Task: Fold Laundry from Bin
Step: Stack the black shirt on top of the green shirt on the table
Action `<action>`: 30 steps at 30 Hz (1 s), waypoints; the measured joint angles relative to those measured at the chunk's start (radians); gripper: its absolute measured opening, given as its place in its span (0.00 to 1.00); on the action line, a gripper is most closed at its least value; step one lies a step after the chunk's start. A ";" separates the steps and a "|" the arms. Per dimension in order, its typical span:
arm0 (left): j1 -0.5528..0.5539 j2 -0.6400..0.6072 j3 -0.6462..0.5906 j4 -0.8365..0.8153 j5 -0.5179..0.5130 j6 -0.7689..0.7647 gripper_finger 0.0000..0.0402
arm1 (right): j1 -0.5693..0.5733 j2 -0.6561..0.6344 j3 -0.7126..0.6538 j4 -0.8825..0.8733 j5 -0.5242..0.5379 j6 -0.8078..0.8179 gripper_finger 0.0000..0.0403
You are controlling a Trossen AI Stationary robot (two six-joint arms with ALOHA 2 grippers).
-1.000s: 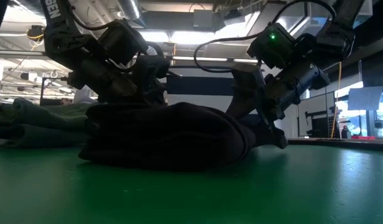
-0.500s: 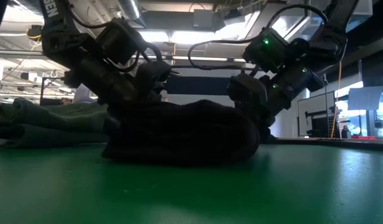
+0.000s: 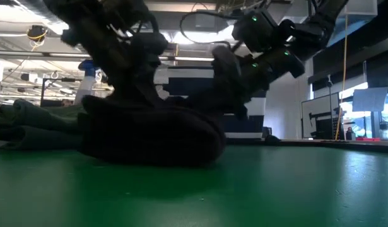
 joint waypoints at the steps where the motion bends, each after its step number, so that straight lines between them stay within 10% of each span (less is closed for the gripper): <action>1: 0.000 -0.018 0.014 -0.040 -0.005 0.016 0.07 | 0.000 0.004 0.015 0.001 0.010 0.000 0.08; 20: 0.172 -0.579 0.031 -0.727 0.089 -0.029 0.07 | -0.042 0.400 0.766 -0.194 0.014 0.015 0.08; 30: 0.325 -0.701 0.149 -1.043 -0.095 0.155 0.08 | -0.093 0.587 1.093 -0.234 0.025 0.149 0.08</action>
